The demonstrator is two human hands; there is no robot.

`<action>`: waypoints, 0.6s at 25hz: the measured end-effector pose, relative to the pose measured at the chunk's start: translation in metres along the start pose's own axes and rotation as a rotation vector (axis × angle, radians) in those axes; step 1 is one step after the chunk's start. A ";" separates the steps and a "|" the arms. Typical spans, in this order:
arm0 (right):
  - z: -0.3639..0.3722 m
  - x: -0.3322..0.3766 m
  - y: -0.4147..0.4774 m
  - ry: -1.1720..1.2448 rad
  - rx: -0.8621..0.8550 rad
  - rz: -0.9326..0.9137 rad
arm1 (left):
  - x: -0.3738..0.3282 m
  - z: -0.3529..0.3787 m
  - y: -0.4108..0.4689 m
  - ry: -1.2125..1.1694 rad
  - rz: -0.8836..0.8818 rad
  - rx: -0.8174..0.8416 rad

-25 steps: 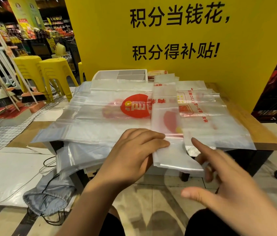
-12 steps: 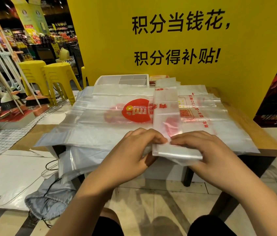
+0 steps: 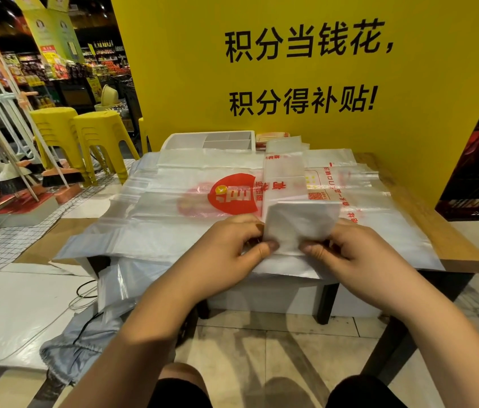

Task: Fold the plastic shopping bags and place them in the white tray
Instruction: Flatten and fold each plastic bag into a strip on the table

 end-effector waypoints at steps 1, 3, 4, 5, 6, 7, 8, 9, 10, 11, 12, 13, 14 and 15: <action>0.000 -0.005 0.003 0.025 -0.003 0.037 | 0.002 -0.001 0.002 -0.002 -0.035 -0.003; 0.000 -0.014 0.008 0.081 -0.008 0.125 | 0.005 -0.003 0.004 -0.020 -0.096 -0.025; 0.001 -0.017 0.011 0.083 -0.009 0.168 | 0.006 -0.005 0.005 -0.027 -0.126 -0.049; 0.003 -0.019 0.014 0.068 -0.006 0.208 | 0.008 -0.007 0.006 -0.019 -0.155 -0.071; 0.004 -0.019 0.017 0.050 -0.002 0.245 | 0.008 -0.008 0.007 -0.010 -0.175 -0.089; 0.005 -0.020 0.020 0.035 0.000 0.281 | 0.009 -0.008 0.009 0.011 -0.188 -0.100; 0.006 -0.022 0.024 0.019 0.000 0.318 | 0.008 -0.008 0.011 0.041 -0.194 -0.112; 0.007 -0.023 0.027 -0.002 -0.002 0.351 | 0.008 -0.007 0.012 0.072 -0.205 -0.122; 0.007 -0.024 0.030 -0.023 -0.012 0.383 | 0.009 -0.007 0.013 0.086 -0.215 -0.147; 0.006 -0.025 0.031 -0.036 -0.035 0.410 | 0.010 -0.007 0.014 0.089 -0.232 -0.165; 0.005 -0.026 0.032 -0.046 -0.070 0.434 | 0.012 -0.006 0.014 0.101 -0.251 -0.174; 0.004 -0.025 0.031 -0.060 -0.111 0.454 | 0.010 -0.005 0.015 0.136 -0.260 -0.169; 0.003 -0.022 0.029 -0.091 -0.152 0.468 | 0.009 -0.003 0.016 0.184 -0.251 -0.153; 0.003 -0.020 0.028 -0.143 -0.186 0.470 | 0.006 -0.002 0.018 0.236 -0.233 -0.151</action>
Point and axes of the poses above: each hand's wrist, its own y-axis towards the middle knuckle, its own z-axis out of the palm, x = y × z, the point moved 10 cm from there along y, towards the middle knuckle, and after that the axes turned 9 degrees about z, right-handed, at the moved point
